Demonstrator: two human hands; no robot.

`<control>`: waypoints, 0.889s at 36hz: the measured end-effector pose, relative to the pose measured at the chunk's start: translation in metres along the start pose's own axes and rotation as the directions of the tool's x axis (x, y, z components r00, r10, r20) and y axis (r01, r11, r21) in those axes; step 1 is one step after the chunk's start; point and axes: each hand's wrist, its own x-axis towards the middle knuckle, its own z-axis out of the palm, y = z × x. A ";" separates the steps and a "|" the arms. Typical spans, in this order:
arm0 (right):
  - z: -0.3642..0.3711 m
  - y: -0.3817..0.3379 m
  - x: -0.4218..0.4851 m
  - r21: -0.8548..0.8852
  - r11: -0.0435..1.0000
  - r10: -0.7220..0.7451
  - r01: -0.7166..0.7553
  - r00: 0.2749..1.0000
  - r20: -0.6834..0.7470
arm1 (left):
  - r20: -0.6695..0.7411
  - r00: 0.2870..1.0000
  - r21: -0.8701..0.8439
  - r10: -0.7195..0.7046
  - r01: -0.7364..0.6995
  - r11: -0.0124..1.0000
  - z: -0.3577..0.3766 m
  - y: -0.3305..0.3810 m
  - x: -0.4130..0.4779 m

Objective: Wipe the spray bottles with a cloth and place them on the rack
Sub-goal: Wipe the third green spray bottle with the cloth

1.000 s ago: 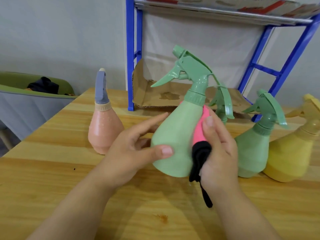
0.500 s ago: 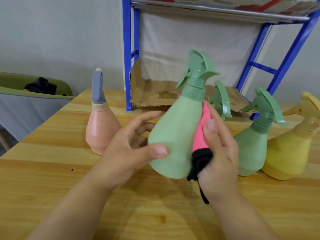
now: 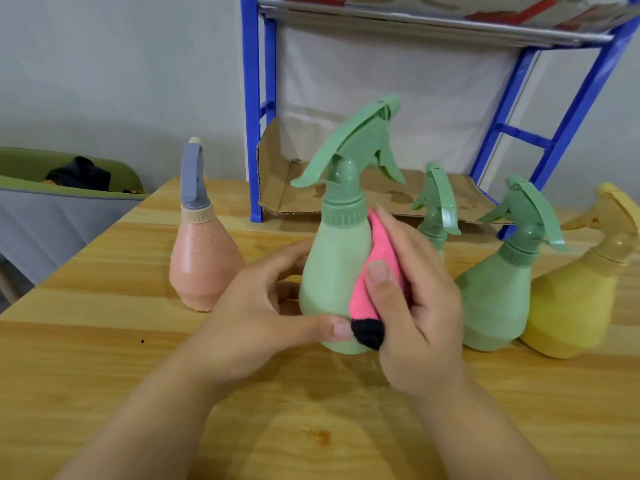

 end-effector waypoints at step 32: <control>0.011 -0.011 0.001 0.348 0.902 0.279 -0.254 0.960 -0.021 | -0.132 0.991 -0.383 0.003 -0.053 0.922 0.005 0.010 -0.001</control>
